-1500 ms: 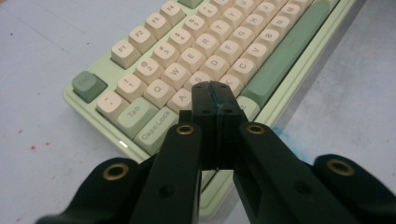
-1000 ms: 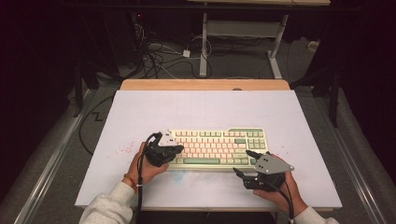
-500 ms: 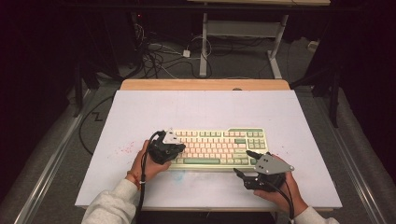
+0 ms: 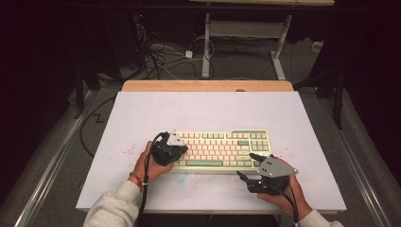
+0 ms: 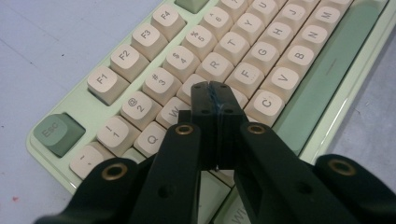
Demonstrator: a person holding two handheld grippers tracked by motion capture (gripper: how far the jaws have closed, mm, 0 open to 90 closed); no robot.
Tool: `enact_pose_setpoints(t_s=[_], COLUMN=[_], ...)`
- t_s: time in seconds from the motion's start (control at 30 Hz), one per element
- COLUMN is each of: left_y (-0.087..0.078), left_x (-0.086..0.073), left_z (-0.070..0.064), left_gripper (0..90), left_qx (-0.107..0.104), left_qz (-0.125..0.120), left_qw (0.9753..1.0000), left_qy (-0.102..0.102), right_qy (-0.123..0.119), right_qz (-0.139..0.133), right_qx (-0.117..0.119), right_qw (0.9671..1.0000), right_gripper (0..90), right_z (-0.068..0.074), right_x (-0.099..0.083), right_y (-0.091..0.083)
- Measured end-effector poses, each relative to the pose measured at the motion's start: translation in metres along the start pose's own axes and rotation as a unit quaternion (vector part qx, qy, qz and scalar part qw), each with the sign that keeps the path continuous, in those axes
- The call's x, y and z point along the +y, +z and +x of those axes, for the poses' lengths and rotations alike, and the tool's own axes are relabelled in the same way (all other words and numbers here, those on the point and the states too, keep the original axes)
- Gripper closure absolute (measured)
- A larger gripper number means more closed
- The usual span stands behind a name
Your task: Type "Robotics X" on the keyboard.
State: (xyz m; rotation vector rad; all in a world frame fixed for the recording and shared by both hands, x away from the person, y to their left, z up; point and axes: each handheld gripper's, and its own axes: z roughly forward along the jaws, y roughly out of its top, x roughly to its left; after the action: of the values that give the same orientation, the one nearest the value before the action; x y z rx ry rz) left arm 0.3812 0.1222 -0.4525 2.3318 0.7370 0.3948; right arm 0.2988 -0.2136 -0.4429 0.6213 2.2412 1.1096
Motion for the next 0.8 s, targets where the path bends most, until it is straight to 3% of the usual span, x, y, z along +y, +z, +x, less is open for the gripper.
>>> enact_pose_setpoints(t_s=[0.27,0.8], left_y=[0.002,-0.013], left_x=[0.001,0.004], left_z=[-0.003,-0.004], left_gripper=[87.3,83.8], left_qx=[0.007,0.017], left_qz=[0.012,-0.015], left_qw=[0.9998,0.9997], left_qy=[0.01,0.011], right_qy=[-0.003,0.0], right_qz=[0.004,0.002], right_qx=[0.0,-0.004], right_qw=[1.0,1.0], right_gripper=[28.6,28.5], right_z=[0.0,-0.001], right_x=[-0.001,-0.002], right_y=[0.0,-0.004])
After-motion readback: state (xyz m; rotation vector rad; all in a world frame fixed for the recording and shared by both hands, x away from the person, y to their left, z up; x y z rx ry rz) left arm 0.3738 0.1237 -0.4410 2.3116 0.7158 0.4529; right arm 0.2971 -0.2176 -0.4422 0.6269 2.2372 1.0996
